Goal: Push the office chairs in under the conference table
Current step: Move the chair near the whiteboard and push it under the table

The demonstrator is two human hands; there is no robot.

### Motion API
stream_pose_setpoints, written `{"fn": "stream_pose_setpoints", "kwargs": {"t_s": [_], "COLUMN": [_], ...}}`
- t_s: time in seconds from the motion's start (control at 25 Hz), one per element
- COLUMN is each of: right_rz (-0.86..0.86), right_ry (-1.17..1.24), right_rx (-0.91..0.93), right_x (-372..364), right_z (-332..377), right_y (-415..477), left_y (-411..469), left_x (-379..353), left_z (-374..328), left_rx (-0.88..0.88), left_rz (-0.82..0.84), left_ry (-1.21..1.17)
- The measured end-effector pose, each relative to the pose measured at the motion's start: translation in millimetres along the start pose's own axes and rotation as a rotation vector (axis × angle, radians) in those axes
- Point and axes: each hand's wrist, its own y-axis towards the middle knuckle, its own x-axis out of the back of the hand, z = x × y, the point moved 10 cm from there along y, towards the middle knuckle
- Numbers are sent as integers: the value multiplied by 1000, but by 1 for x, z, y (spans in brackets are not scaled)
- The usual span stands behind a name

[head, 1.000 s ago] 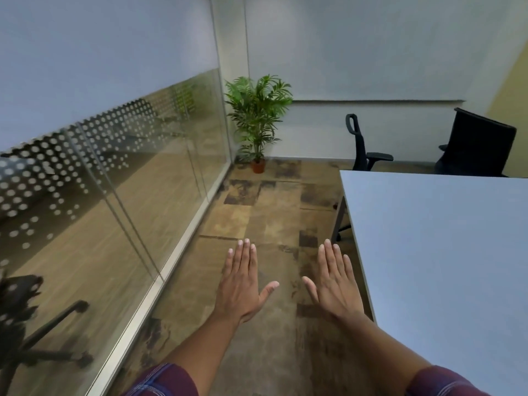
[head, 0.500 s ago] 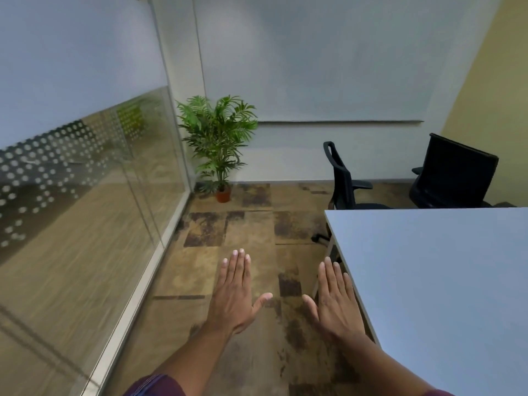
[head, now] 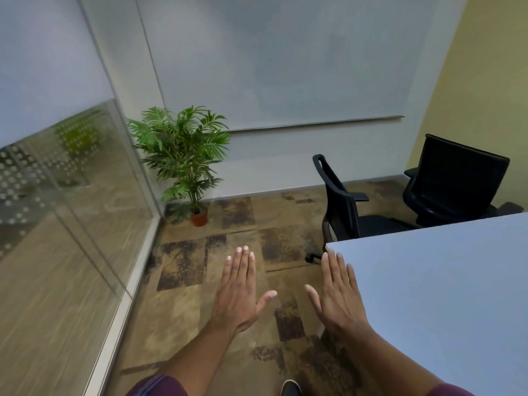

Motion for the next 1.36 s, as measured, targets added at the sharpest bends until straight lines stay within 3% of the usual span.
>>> {"fn": "stream_pose_setpoints", "kwargs": {"t_s": [0.4, 0.72, 0.88, 0.96, 1.04, 1.12, 1.36], "right_rz": [-17, -38, -22, -32, 10, 100, 139], "right_ry": [-5, -34, -31, 18, 6, -6, -51], "right_rx": [-71, -261, -375, -517, -528, -581, -802], "right_x": [-45, -45, -67, -90, -95, -120, -140], "right_z": [-90, -165, -202, -227, -227, -231, -251], "right_y": [250, 376, 429, 461, 461, 470, 485], "left_y": [281, 463, 556, 623, 637, 665, 761], "left_x": [-44, -63, -91, -120, -123, -145, -205], "left_z": [17, -5, -25, -40, -54, -65, -103], "left_rx": [-114, -233, -366, -448, -511, -600, -918], "left_rz": [22, -24, -32, -2, -14, 25, 194], "left_ry": [-7, -68, -97, -109, -126, -143, -201]}}
